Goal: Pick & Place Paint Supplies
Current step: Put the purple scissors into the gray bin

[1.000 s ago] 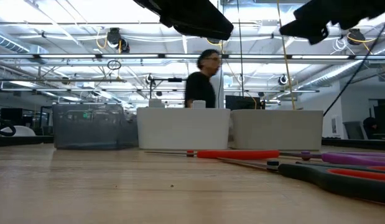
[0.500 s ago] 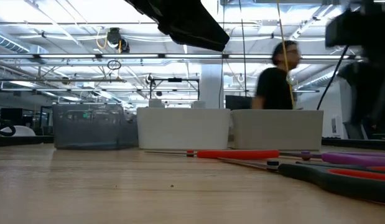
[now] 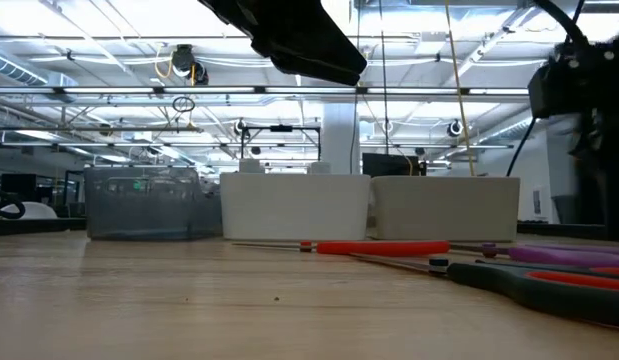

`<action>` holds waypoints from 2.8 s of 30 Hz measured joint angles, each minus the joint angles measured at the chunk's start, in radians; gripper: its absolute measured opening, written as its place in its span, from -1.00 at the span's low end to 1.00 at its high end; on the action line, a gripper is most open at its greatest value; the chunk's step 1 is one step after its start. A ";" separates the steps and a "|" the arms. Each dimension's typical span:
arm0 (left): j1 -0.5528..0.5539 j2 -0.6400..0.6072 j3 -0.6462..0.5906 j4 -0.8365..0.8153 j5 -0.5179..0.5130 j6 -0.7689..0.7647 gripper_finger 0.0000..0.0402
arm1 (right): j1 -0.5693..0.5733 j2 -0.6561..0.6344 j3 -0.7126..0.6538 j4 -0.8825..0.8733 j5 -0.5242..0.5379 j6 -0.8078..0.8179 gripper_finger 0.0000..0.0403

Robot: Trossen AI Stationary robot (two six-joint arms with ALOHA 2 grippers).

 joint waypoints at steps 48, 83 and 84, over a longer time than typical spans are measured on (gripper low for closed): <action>0.000 0.000 0.000 -0.006 0.000 0.001 0.24 | -0.039 -0.241 -0.001 -0.212 0.086 0.036 -0.98; 0.018 0.000 0.000 -0.006 0.000 -0.003 0.24 | -0.764 -0.327 0.237 -0.575 0.289 -1.373 -0.99; 0.018 0.000 0.000 -0.006 0.000 -0.004 0.24 | -0.771 -0.308 0.237 -0.573 0.288 -1.384 -0.99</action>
